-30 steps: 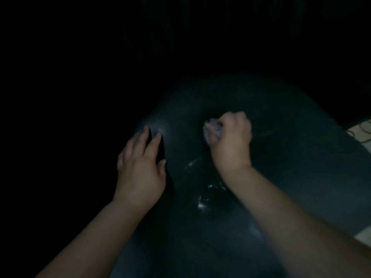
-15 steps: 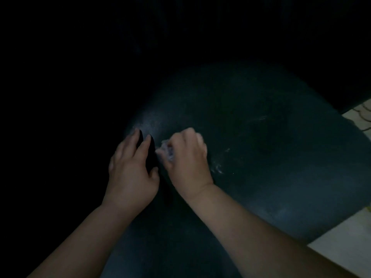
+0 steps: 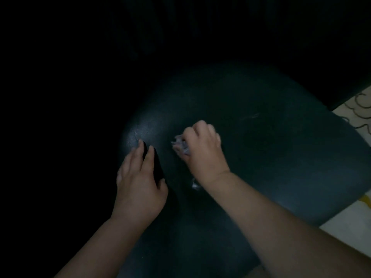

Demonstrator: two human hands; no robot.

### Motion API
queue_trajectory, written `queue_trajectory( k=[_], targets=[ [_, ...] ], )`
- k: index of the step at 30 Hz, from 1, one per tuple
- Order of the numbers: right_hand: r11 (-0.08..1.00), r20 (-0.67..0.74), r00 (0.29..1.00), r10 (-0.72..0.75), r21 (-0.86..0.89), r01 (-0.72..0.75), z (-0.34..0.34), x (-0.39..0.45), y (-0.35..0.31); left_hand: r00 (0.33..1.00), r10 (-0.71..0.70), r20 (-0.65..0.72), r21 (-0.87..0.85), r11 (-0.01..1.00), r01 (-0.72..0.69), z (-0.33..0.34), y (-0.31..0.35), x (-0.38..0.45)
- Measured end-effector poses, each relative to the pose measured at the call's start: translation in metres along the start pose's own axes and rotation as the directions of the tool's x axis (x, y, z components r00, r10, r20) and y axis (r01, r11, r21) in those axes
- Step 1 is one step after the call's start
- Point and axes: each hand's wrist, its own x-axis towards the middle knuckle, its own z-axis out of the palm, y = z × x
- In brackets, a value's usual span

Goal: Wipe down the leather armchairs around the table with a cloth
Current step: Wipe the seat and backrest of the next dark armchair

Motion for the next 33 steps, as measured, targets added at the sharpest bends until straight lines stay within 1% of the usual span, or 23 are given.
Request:
queue_trajectory(
  k=[2,5,8,10,11,13,14,15,17,19,21,22,23,25,26,27,28,29,31,32,33],
  targets=[
    [0.998,-0.065,0.996,0.059,-0.010,-0.059,-0.014,0.014,0.024,1.000,-0.017,-0.005,-0.017,1.000,0.017,0.000,0.004,0.000],
    [0.987,-0.170,0.973,0.157,0.058,-0.149,-0.034,0.037,0.053,1.000,0.010,-0.010,-0.038,0.999,-0.010,0.001,0.010,0.003],
    [0.973,-0.200,0.952,0.231,0.051,-0.226,-0.045,0.042,0.084,0.998,0.067,0.000,-0.042,0.997,-0.067,0.004,0.015,0.005],
    [0.952,-0.188,0.933,0.305,0.049,-0.302,-0.040,0.032,0.085,0.996,0.088,-0.003,-0.031,0.996,-0.088,0.005,0.019,0.008],
    [0.953,-0.167,0.939,0.302,0.035,-0.300,-0.033,0.025,0.077,0.996,0.089,-0.007,-0.022,0.996,-0.089,0.005,0.021,0.009],
    [0.977,-0.087,0.974,0.211,0.019,-0.210,-0.022,0.014,0.057,0.997,0.078,-0.014,-0.011,0.997,-0.078,0.005,0.023,0.013],
    [0.987,-0.051,0.985,0.162,0.016,-0.162,-0.021,0.012,0.054,0.997,0.074,-0.015,-0.010,0.997,-0.074,0.005,0.023,0.015],
    [0.989,-0.042,0.989,0.145,0.006,-0.145,-0.025,0.015,0.059,0.997,0.074,-0.012,-0.009,0.997,-0.074,0.005,0.024,0.016],
    [0.976,-0.095,0.972,0.215,-0.024,-0.218,-0.039,0.025,0.085,0.997,0.079,-0.006,-0.015,0.997,-0.079,0.005,0.023,0.018],
    [0.936,-0.182,0.921,0.344,-0.006,-0.351,-0.053,0.033,0.112,0.996,0.085,-0.008,-0.022,0.996,-0.085,0.005,0.022,0.019],
    [0.905,-0.229,0.881,0.415,0.008,-0.424,-0.051,0.034,0.111,0.996,0.090,-0.013,-0.021,0.996,-0.090,0.006,0.022,0.020],
    [0.907,-0.231,0.882,0.411,0.009,-0.420,-0.045,0.031,0.099,0.996,0.090,-0.013,-0.018,0.996,-0.091,0.007,0.022,0.020],
    [0.923,-0.210,0.902,0.378,0.014,-0.384,-0.036,0.027,0.085,0.996,0.090,-0.017,-0.014,0.996,-0.090,0.007,0.022,0.020],
    [0.972,-0.099,0.967,0.234,0.018,-0.233,-0.024,0.015,0.059,0.996,0.085,-0.017,-0.002,0.996,-0.085,0.008,0.022,0.020],
    [0.987,-0.049,0.986,0.158,-0.006,-0.158,-0.024,0.013,0.059,0.996,0.087,-0.015,0.002,0.996,-0.087,0.008,0.022,0.021],
    [0.991,-0.043,0.991,0.127,-0.038,-0.129,-0.028,0.016,0.068,0.996,0.091,-0.013,0.004,0.996,-0.091,0.008,0.021,0.021],
    [0.983,-0.074,0.985,0.159,-0.076,-0.164,-0.036,0.022,0.083,0.996,0.094,-0.012,0.003,0.996,-0.094,0.008,0.020,0.021],
    [0.963,-0.131,0.964,0.231,-0.112,-0.246,-0.044,0.028,0.100,0.995,0.097,-0.011,0.002,0.995,-0.097,0.008,0.019,0.021],
    [0.878,-0.230,0.873,0.429,-0.120,-0.463,-0.059,0.040,0.132,0.995,0.101,-0.015,0.000,0.995,-0.101,0.008,0.018,0.021],
    [0.830,-0.254,0.821,0.512,-0.099,-0.548,-0.062,0.043,0.141,0.995,0.102,-0.018,-0.003,0.995,-0.102,0.008,0.018,0.021],
    [0.803,-0.269,0.789,0.553,-0.083,-0.591,-0.061,0.042,0.141,0.994,0.103,-0.019,-0.007,0.995,-0.104,0.008,0.018,0.021]
  ],
)
